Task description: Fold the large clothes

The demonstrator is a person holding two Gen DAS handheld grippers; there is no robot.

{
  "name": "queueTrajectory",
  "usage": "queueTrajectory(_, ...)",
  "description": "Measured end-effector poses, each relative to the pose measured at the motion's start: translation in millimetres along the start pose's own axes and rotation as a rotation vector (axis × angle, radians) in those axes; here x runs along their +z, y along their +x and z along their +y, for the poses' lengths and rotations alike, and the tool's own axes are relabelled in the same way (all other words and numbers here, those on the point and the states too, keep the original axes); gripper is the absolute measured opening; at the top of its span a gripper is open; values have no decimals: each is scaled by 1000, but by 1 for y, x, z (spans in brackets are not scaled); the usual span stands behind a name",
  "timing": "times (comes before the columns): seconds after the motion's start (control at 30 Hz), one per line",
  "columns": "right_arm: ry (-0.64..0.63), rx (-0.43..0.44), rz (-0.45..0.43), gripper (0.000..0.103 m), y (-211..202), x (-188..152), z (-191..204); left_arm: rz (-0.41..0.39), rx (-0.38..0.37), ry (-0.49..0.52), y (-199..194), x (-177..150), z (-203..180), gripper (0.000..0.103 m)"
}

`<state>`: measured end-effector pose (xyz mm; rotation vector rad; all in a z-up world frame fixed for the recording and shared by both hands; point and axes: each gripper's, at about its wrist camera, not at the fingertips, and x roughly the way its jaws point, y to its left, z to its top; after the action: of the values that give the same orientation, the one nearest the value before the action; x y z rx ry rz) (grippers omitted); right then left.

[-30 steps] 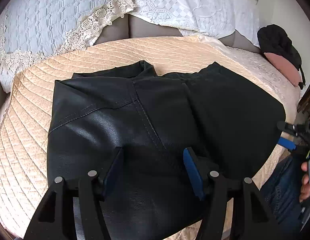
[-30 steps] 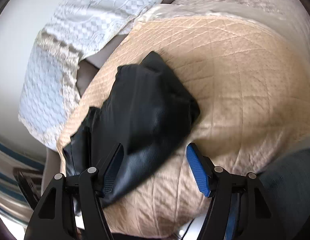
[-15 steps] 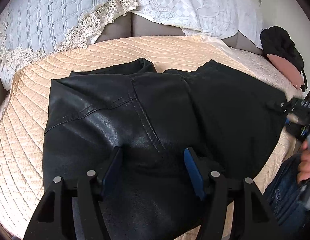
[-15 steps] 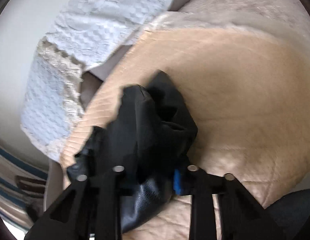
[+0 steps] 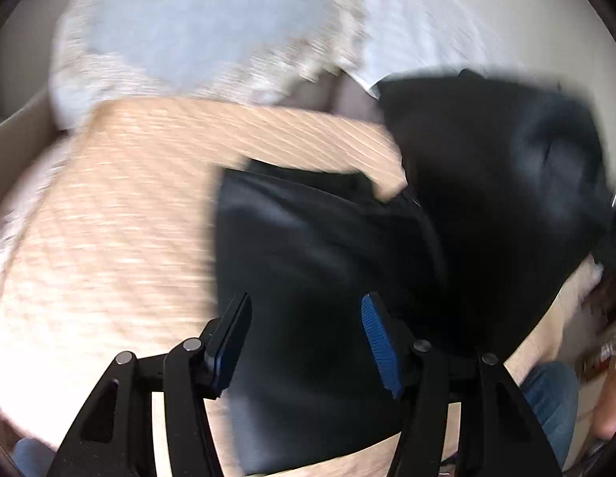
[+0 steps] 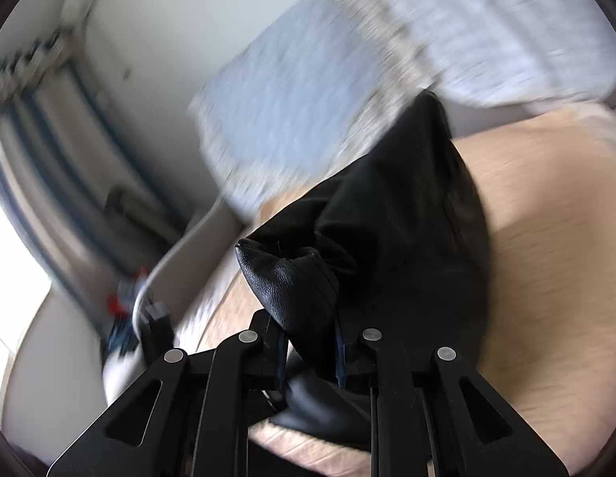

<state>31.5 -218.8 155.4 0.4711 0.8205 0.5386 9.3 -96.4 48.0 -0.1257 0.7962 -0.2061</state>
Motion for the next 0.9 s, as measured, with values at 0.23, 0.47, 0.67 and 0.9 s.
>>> queueTrajectory(0.23,-87,-39,225,22,89,-63,3,-12,106,-151,-33,-22,83,60)
queueTrajectory(0.47,-144,19,214,53,69,-56,20,-17,64,-163,-39,-22,87,60)
queueTrajectory(0.67,-154,105,145,56,28,-50,15,-79,-14,-102,-49,5,61,60)
queueTrajectory(0.9,-34,-152,37,43,-10,-42,-43,-79,-131,9,-27,16,8,36)
